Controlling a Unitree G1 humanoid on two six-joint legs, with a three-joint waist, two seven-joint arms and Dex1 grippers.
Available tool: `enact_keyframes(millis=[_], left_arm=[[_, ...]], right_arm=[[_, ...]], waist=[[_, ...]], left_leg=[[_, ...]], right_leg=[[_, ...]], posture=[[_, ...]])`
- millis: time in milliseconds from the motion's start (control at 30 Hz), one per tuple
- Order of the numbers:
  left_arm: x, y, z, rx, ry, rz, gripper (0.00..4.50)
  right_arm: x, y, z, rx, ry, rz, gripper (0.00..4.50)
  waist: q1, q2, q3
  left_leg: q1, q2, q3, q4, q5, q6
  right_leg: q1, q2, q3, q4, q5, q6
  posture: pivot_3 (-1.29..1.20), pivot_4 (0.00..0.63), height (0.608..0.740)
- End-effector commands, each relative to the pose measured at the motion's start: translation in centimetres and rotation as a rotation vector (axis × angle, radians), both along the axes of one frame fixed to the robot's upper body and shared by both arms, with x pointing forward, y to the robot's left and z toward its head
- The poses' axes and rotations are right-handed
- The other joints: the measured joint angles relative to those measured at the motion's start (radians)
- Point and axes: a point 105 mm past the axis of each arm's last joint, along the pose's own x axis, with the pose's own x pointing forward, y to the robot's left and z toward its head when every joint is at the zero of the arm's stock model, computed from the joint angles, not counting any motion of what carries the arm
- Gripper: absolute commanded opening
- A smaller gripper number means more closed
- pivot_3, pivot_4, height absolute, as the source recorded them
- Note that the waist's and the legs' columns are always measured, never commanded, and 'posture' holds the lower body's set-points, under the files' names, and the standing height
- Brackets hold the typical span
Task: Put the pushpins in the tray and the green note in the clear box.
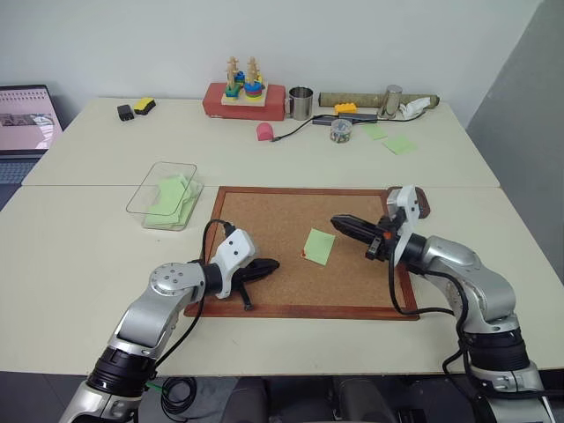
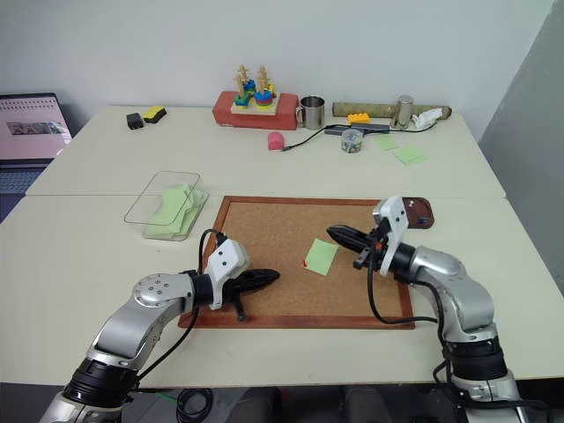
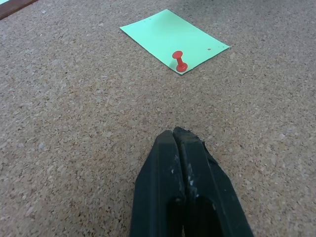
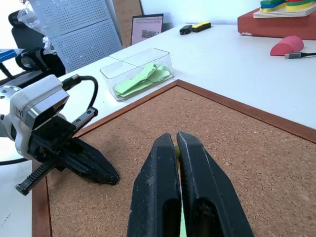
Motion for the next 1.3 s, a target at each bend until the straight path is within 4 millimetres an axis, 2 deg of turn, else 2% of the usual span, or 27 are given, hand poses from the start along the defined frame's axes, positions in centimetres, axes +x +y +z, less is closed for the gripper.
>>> enact_keyframes(millis=[33, 167, 267, 400, 600, 667, 733, 967, 1100, 1233, 1300], left_arm=[[-0.9, 0.2, -2.1, 0.041, 0.088, -0.010, 0.00], [-0.8, 0.1, -2.1, 0.041, 0.086, -0.013, 0.00], [-0.7, 0.1, -2.0, 0.042, 0.083, -0.013, 0.00], [-0.7, 0.4, -2.0, 0.044, 0.083, -0.008, 0.00], [-0.8, 0.4, -2.1, 0.043, 0.085, -0.001, 0.00], [-1.0, 0.4, -2.2, 0.042, 0.087, 0.003, 0.00], [-1.0, 0.5, -2.3, 0.042, 0.089, 0.006, 0.00], [-1.2, 0.7, -2.2, 0.044, 0.090, 0.013, 0.00], [-1.4, 0.7, -2.2, 0.045, 0.092, 0.012, 0.00], [-1.4, 0.7, -2.2, 0.046, 0.092, 0.013, 0.00], [-1.5, 0.8, -2.1, 0.048, 0.093, 0.011, 0.00]], right_arm=[[4.7, -6.1, 1.0, -0.092, -0.093, -0.358, 0.04], [8.1, -11.7, 0.0, -0.096, -0.036, -0.636, 0.04], [9.4, -14.2, -0.4, -0.077, 0.004, -0.718, 0.04], [10.0, -15.1, -0.9, -0.105, 0.020, -0.719, 0.04], [10.6, -15.1, -1.1, -0.088, 0.041, -0.703, 0.04], [10.7, -14.8, -1.4, -0.082, 0.058, -0.688, 0.46], [10.8, -14.6, -1.6, -0.081, 0.066, -0.680, 0.66], [10.8, -14.7, -1.3, -0.073, 0.057, -0.678, 2.25], [10.5, -14.7, -0.5, -0.079, 0.016, -0.668, 3.11], [9.0, -12.4, 0.0, -0.110, -0.010, -0.512, 4.03], [7.5, -10.4, 0.2, -0.120, -0.002, -0.380, 4.03]], waist=[[0.000, 0.000, 0.000], [0.000, -0.001, 0.000], [0.000, 0.000, 0.000], [-0.004, 0.000, 0.000], [-0.008, 0.000, 0.000], [-0.008, 0.000, 0.000], [-0.009, 0.000, 0.000], [-0.015, 0.000, 0.000], [-0.019, 0.000, 0.000], [-0.020, 0.000, 0.000], [-0.020, 0.000, 0.000]], left_leg=[[0.000, 0.000, 0.001, 0.000, 0.000, 0.000], [0.000, 0.000, 0.002, 0.000, 0.000, 0.000], [0.000, 0.000, 0.002, -0.001, 0.000, 0.000], [0.001, 0.000, 0.002, -0.001, 0.000, 0.000], [0.001, 0.000, 0.002, -0.001, 0.000, 0.000], [0.001, 0.000, 0.002, -0.001, 0.000, 0.000], [0.001, 0.000, 0.002, -0.001, 0.000, 0.000], [0.000, 0.000, 0.002, -0.001, 0.000, 0.000], [0.001, 0.000, 0.002, -0.001, 0.000, 0.000], [0.000, 0.000, 0.002, -0.001, 0.000, 0.000], [0.000, 0.000, 0.001, -0.001, 0.000, 0.000]], right_leg=[[0.000, 0.000, 0.000, 0.000, 0.000, 0.000], [0.000, 0.000, 0.001, 0.000, 0.000, 0.000], [0.000, 0.000, 0.001, 0.000, 0.001, -0.002], [0.000, 0.000, 0.002, 0.000, 0.003, -0.005], [0.000, 0.000, 0.002, 0.000, 0.003, -0.005], [0.000, 0.000, 0.002, 0.000, 0.003, -0.005], [0.000, 0.000, 0.002, 0.000, 0.003, -0.005], [0.000, 0.000, 0.002, 0.000, 0.003, -0.005], [0.000, 0.000, 0.002, 0.000, 0.003, -0.005], [0.000, 0.000, 0.002, 0.000, 0.003, -0.005], [0.000, 0.000, 0.001, 0.000, 0.003, -0.005]], posture=[[0.00, 0.150, 0.740], [0.00, 0.150, 0.740], [0.00, 0.150, 0.740], [0.00, 0.150, 0.740], [0.00, 0.150, 0.740], [0.00, 0.150, 0.740], [0.00, 0.150, 0.740], [0.00, 0.150, 0.740], [0.00, 0.150, 0.740], [0.00, 0.150, 0.740], [0.00, 0.150, 0.740]])
